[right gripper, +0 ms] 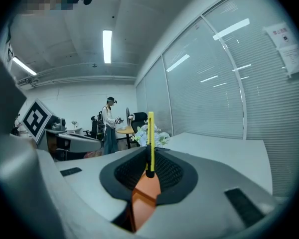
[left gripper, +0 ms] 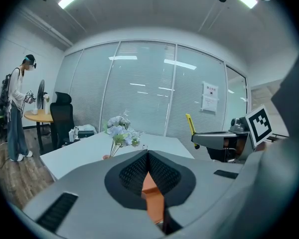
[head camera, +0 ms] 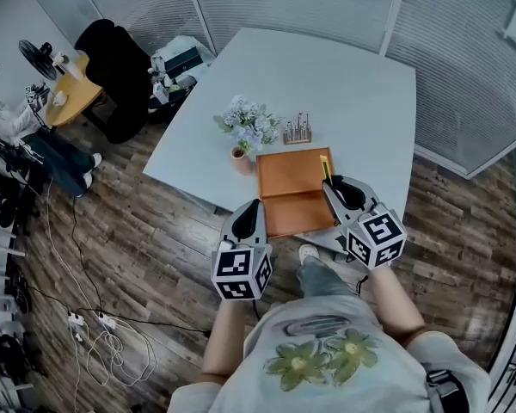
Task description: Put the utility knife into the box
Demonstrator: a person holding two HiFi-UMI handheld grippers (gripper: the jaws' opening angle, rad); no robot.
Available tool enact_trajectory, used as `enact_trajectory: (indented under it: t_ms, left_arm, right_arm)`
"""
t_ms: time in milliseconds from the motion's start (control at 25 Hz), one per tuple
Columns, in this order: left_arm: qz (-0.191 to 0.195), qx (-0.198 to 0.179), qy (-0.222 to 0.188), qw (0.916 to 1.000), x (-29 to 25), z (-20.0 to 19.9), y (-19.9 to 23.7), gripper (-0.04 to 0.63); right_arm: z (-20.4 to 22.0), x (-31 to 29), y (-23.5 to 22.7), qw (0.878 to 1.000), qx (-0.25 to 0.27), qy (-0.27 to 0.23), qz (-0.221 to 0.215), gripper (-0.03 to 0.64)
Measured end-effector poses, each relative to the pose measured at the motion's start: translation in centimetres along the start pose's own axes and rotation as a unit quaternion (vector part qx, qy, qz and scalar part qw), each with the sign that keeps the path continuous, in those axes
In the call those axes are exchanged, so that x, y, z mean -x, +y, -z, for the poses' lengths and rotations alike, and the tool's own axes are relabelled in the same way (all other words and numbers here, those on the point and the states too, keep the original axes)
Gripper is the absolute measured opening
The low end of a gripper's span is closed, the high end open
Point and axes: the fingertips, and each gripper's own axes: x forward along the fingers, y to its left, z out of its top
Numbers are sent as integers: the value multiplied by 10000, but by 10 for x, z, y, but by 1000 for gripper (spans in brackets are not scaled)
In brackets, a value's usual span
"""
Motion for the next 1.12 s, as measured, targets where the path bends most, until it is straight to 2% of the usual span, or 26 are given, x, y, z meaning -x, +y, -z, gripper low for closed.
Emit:
enact_trajectory:
  t_ms: [240,400,1120]
  left_arm:
    - [-62,32,74,9999,-9,1,12,0]
    - [-96,52,110,9999,-14,1,16,2]
    - [-290,231,253,9990,-19,10,33,2]
  right_arm:
    - [5,-14,-4,9999,49,142,-73,57]
    - [11,-21,0,9988,190,314,-313,57]
    - [43,-44,7,9876,839,991,-887,57]
